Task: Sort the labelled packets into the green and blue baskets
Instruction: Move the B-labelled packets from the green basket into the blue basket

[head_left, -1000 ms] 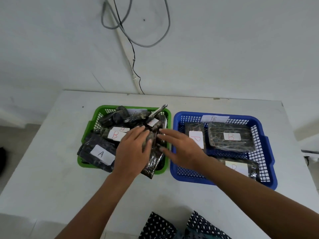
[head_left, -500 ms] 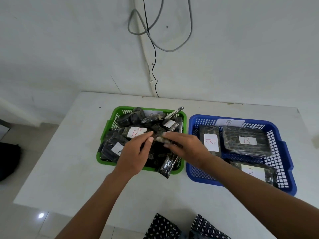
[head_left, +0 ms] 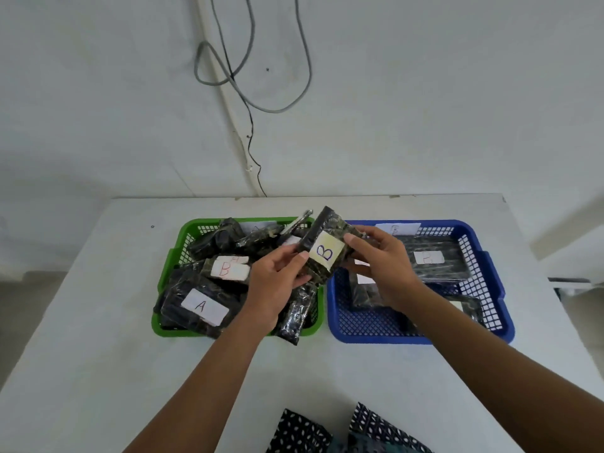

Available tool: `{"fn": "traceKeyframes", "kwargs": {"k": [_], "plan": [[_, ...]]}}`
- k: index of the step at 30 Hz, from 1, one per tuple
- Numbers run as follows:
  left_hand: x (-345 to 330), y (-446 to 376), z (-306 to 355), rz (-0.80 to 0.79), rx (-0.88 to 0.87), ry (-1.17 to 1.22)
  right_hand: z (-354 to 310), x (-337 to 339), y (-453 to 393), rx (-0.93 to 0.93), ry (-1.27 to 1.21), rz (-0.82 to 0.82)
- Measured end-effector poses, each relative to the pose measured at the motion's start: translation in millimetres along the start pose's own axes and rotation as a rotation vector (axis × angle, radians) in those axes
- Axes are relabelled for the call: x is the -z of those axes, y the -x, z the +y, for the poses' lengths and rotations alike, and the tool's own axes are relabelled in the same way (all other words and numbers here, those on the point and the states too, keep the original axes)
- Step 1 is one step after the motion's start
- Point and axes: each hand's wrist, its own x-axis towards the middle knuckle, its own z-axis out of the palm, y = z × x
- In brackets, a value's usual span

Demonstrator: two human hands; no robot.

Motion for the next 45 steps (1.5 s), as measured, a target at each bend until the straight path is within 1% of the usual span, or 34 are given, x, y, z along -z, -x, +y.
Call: {"fn": "traceKeyframes", "kwargs": {"k": [2,6,8,10,12,13,16,18,19,20,22,24,26,27,30,32,36,41,45], "plan": [[-14.1,1.1,-7.0,-0.076,0.008,-0.058,-2.0,27.1,7.4,-0.034,0.012,-0.018],[-45.4,3.6,-26.2,-0.198,-0.031,-0.302,-3.5,80.8,26.4,-0.128,0.163,-0.131],[-59.8,5.2,-36.7,-0.234,-0.056,-0.412,0.6,101.4,36.4,-0.144,0.226,-0.11],[-68.2,6.5,-47.9,-0.191,-0.11,-0.649,8.6,119.2,45.6,-0.144,0.284,-0.024],[-73.9,9.8,-57.1,-0.088,-0.121,-0.815,18.5,137.9,54.2,-0.162,0.342,0.096],[-71.9,11.1,-60.2,-0.045,-0.116,-0.837,24.4,141.2,56.1,-0.182,0.375,0.137],[-75.7,12.0,-67.8,0.015,-0.153,-0.865,41.0,147.1,60.8,-0.25,0.422,0.202],[-77.7,11.1,-71.5,0.05,-0.21,-0.924,48.9,143.5,60.6,-0.267,0.473,0.215],[-78.3,10.8,-73.5,0.047,-0.27,-1.007,51.3,141.5,59.8,-0.267,0.496,0.219],[-78.7,10.3,-76.1,0.015,-0.352,-1.119,52.4,139.6,58.6,-0.257,0.515,0.229],[-79.3,6.3,-81.1,-0.116,-0.514,-1.308,50.0,138.8,56.4,-0.222,0.556,0.266],[-81.0,-2.4,-84.9,-0.301,-0.559,-1.4,46.2,144.8,54.7,-0.178,0.607,0.308],[-82.9,-12.4,-88.9,-0.46,-0.523,-1.453,42.7,154.9,55.2,-0.167,0.646,0.321],[-84.1,-17.1,-90.9,-0.503,-0.499,-1.477,41.5,160.2,55.7,-0.174,0.643,0.316],[-88.4,-26.5,-97.1,-0.537,-0.466,-1.536,39.4,170.4,57.4,-0.197,0.623,0.282],[-91.1,-30.2,-102.1,-0.519,-0.471,-1.54,40.5,173.6,58.4,-0.207,0.62,0.256],[-90.5,-34.7,-108.6,-0.48,-0.535,-1.554,43.8,176.9,55.4,-0.224,0.62,0.2],[-83.7,-39.7,-112.6,-0.452,-0.51,-1.57,45.4,179.5,43.9,-0.21,0.654,0.145],[-88.5,-31.4,-109.7,-0.378,-0.516,-1.457,46.8,184.3,36.5,-0.16,0.734,0.156]]}}
